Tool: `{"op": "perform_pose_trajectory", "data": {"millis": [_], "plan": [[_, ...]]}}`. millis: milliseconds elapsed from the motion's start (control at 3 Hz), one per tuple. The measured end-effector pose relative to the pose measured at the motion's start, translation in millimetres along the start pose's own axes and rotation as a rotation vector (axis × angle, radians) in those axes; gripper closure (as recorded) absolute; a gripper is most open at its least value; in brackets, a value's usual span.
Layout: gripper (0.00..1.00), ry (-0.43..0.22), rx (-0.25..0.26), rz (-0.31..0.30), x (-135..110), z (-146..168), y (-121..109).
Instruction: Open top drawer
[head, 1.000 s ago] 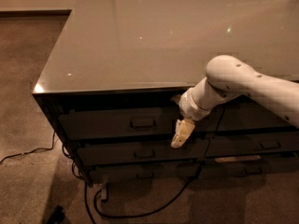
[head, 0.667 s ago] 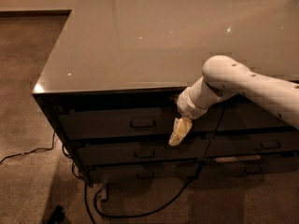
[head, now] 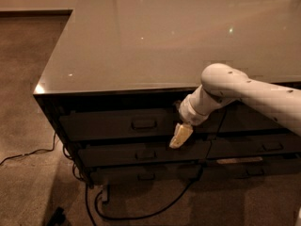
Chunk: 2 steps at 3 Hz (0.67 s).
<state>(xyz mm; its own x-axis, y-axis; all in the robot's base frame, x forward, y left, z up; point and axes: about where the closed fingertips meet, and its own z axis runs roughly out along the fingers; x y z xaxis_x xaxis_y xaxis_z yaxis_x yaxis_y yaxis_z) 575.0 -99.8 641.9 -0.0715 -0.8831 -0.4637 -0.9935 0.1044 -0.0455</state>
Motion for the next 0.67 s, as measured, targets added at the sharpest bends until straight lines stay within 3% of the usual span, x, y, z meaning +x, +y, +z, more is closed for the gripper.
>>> {"op": "perform_pose_trajectory", "data": {"millis": [667], "plan": [[0.65, 0.035, -0.011, 0.0, 2.3, -6.2, 9.0]]}}
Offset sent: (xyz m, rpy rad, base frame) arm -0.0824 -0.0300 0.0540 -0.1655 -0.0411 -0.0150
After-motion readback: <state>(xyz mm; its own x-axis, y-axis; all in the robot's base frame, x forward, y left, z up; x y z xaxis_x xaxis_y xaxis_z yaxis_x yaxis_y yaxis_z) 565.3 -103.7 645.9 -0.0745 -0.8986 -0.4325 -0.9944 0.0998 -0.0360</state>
